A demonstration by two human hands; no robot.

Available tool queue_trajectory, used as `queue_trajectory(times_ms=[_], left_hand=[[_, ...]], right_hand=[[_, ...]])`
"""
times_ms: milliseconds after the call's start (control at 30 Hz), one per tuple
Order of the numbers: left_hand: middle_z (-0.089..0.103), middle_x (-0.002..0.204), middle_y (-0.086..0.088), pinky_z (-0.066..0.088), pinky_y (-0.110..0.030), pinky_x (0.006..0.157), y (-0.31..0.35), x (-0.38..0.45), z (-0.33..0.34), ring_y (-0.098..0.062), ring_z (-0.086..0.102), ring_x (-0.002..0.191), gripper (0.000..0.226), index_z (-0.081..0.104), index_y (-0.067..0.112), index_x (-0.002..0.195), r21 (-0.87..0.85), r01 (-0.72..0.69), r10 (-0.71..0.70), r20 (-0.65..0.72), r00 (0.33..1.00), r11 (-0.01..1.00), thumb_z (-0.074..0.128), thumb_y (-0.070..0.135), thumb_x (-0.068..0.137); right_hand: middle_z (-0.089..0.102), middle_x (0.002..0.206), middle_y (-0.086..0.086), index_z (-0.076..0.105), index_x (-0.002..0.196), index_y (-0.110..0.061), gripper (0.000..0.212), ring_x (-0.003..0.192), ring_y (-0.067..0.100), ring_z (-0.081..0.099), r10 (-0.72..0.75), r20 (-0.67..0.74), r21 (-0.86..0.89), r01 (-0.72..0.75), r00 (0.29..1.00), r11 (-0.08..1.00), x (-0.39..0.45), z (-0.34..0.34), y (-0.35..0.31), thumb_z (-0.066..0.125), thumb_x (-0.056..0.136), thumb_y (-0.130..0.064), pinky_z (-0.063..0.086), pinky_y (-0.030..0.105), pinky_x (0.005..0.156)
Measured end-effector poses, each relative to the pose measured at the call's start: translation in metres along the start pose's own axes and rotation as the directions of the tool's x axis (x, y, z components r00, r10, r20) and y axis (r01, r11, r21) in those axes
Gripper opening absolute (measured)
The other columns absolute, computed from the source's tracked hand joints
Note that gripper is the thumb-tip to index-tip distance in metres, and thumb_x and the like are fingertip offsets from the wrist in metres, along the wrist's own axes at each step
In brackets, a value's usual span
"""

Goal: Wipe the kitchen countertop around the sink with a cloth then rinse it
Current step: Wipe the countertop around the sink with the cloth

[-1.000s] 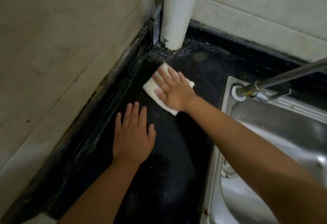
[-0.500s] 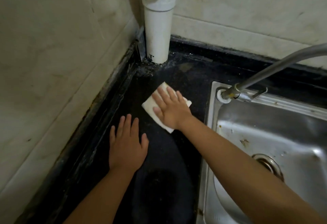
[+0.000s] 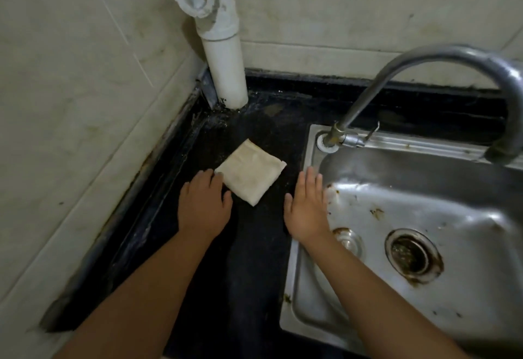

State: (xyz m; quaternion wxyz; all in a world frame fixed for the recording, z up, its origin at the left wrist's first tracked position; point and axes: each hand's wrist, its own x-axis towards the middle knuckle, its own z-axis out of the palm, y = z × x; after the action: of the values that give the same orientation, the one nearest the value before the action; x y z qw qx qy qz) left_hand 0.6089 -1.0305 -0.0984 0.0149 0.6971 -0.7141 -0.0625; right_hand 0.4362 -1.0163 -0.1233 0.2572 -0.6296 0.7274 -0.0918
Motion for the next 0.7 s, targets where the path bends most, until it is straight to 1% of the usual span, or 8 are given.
queue_trajectory(times_ms=[67, 167, 300, 400, 500, 600, 667, 700], left_hand=[[0.028, 0.147, -0.016, 0.019, -0.041, 0.112, 0.016, 0.005, 0.005, -0.028, 0.021, 0.138, 0.047, 0.032, 0.004, 0.138, -0.052, -0.044, 0.045, 0.018, 0.999, 0.998, 0.038, 0.022, 0.095], [0.013, 0.153, -0.013, 0.011, -0.037, 0.114, 0.038, 0.022, 0.012, -0.025, 0.008, 0.142, 0.049, 0.021, 0.006, 0.143, -0.113, -0.130, 0.142, 0.101, 0.985, 0.985, 0.030, 0.022, 0.098], [-0.002, 0.155, -0.011, 0.003, -0.039, 0.114, 0.053, 0.052, 0.021, -0.025, -0.003, 0.142, 0.051, 0.007, 0.010, 0.146, -0.052, -0.196, 0.203, 0.232, 0.951, 0.979, 0.022, 0.026, 0.100], [-0.004, 0.156, -0.007, 0.001, -0.040, 0.113, 0.051, 0.072, 0.024, -0.023, -0.005, 0.142, 0.052, 0.004, 0.014, 0.147, -0.026, -0.239, 0.238, 0.236, 0.942, 0.971, 0.020, 0.029, 0.099], [-0.009, 0.156, -0.005, -0.003, -0.041, 0.113, 0.047, 0.103, 0.021, -0.025, -0.010, 0.142, 0.053, 0.001, 0.018, 0.147, -0.010, -0.288, 0.279, 0.284, 0.918, 0.958, 0.019, 0.032, 0.099], [-0.013, 0.154, -0.009, -0.005, -0.041, 0.113, 0.048, 0.139, 0.022, -0.028, -0.014, 0.141, 0.053, 0.001, 0.023, 0.147, 0.020, -0.335, 0.314, 0.305, 0.899, 0.942, 0.018, 0.037, 0.099], [-0.014, 0.154, -0.013, -0.004, -0.041, 0.113, 0.053, 0.165, 0.024, -0.029, -0.013, 0.141, 0.054, 0.002, 0.026, 0.147, 0.034, -0.357, 0.332, 0.294, 0.896, 0.934, 0.019, 0.039, 0.098], [-0.013, 0.154, -0.014, -0.003, -0.041, 0.113, 0.056, 0.177, 0.026, -0.029, -0.012, 0.141, 0.053, 0.003, 0.027, 0.147, 0.034, -0.361, 0.337, 0.287, 0.897, 0.932, 0.020, 0.040, 0.098]], right_hand=[[-0.017, 0.156, 0.007, -0.007, 0.147, -0.009, 0.058, 0.143, 0.023, -0.016, 0.011, -0.030, 0.029, -0.010, 0.999, 1.000, -0.001, 0.004, 0.003, 0.021, 0.101, -0.030, -0.009, 0.039, 0.116], [-0.017, 0.156, 0.005, -0.008, 0.147, -0.011, 0.058, 0.143, 0.020, -0.017, 0.047, -0.046, 0.039, -0.045, 0.998, 0.998, -0.001, 0.008, 0.006, 0.019, 0.101, -0.032, -0.010, 0.041, 0.115], [-0.017, 0.156, 0.005, -0.010, 0.147, -0.011, 0.057, 0.143, 0.019, -0.017, 0.034, -0.078, 0.034, -0.032, 0.996, 0.999, 0.000, 0.008, 0.006, 0.019, 0.101, -0.028, -0.012, 0.038, 0.115], [-0.015, 0.156, 0.005, -0.008, 0.147, -0.010, 0.057, 0.143, 0.020, -0.016, 0.029, -0.086, 0.019, -0.027, 0.996, 0.999, 0.001, 0.008, 0.005, 0.019, 0.100, -0.030, -0.013, 0.032, 0.114], [-0.011, 0.156, 0.010, -0.003, 0.147, -0.007, 0.067, 0.144, 0.024, -0.012, 0.003, -0.119, 0.019, -0.001, 0.993, 1.000, 0.002, 0.013, 0.004, 0.012, 0.088, -0.036, -0.014, 0.027, 0.110], [-0.007, 0.156, 0.014, 0.003, 0.146, -0.002, 0.069, 0.142, 0.022, -0.014, -0.020, -0.146, 0.069, 0.030, 0.989, 0.997, 0.003, 0.019, 0.005, 0.015, 0.087, -0.035, -0.012, 0.024, 0.110], [0.000, 0.155, 0.018, 0.009, 0.145, 0.001, 0.067, 0.137, 0.020, -0.014, -0.013, -0.186, 0.083, 0.029, 0.983, 0.996, 0.004, 0.024, 0.005, 0.016, 0.090, -0.036, -0.006, 0.027, 0.112], [0.010, 0.153, 0.023, 0.017, 0.143, 0.005, 0.066, 0.136, 0.025, -0.006, -0.021, -0.241, 0.062, 0.037, 0.970, 0.997, 0.005, 0.027, 0.006, 0.019, 0.090, -0.035, 0.001, 0.034, 0.112]])
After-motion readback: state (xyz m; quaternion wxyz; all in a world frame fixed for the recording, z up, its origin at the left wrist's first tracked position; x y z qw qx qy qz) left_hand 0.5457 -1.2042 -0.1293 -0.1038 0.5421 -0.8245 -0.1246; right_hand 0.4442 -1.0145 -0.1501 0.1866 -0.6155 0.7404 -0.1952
